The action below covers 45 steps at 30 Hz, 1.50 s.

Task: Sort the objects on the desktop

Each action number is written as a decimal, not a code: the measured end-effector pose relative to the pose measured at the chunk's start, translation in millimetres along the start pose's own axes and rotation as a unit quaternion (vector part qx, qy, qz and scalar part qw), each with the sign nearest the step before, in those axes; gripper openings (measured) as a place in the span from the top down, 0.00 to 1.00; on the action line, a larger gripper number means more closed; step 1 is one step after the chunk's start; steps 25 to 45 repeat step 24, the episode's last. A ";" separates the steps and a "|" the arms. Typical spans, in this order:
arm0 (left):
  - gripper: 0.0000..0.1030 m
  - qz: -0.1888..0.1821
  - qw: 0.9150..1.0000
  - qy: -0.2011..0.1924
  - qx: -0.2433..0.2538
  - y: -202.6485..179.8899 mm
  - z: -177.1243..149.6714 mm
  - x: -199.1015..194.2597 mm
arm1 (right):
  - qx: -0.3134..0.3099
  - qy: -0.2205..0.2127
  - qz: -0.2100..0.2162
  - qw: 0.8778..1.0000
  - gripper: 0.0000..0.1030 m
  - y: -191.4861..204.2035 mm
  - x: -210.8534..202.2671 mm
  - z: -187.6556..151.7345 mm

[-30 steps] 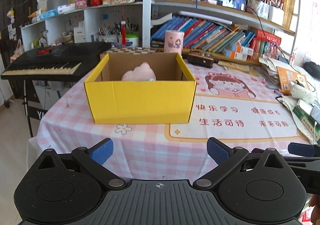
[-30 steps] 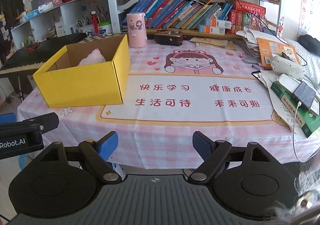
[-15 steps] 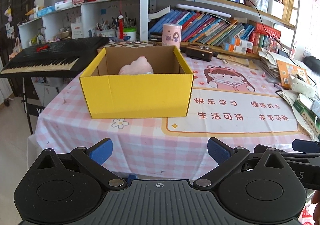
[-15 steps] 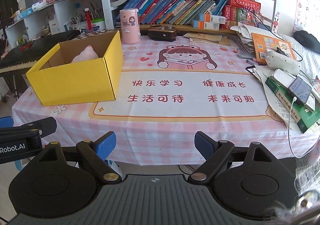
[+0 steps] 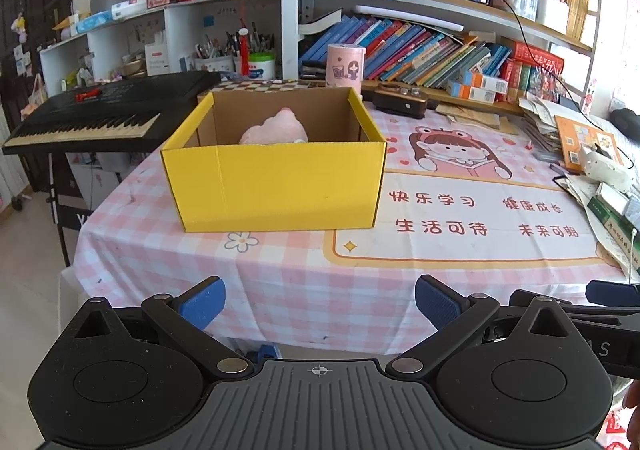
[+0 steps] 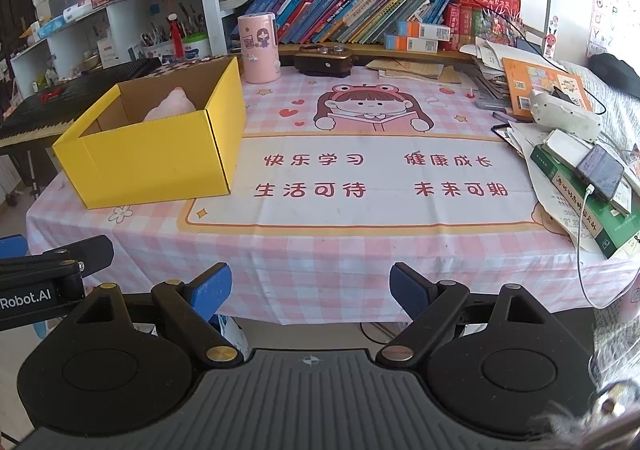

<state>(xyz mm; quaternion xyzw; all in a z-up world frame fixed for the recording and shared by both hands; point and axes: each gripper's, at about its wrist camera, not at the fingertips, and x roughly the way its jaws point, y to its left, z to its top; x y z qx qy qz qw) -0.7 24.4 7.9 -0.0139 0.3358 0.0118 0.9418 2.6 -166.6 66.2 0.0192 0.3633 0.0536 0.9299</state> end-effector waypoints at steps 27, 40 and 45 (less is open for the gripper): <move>0.00 0.005 1.000 0.006 -0.005 -4.4 -2.2 -2.0 | 0.008 0.017 0.009 1.000 0.17 -9.0 2.6 -2.3; 0.00 0.005 1.000 0.006 -0.005 -4.4 -2.2 -2.0 | 0.008 0.017 0.009 1.000 0.17 -9.0 2.6 -2.3; 0.00 0.005 1.000 0.006 -0.005 -4.4 -2.2 -2.0 | 0.008 0.017 0.009 1.000 0.17 -9.0 2.6 -2.3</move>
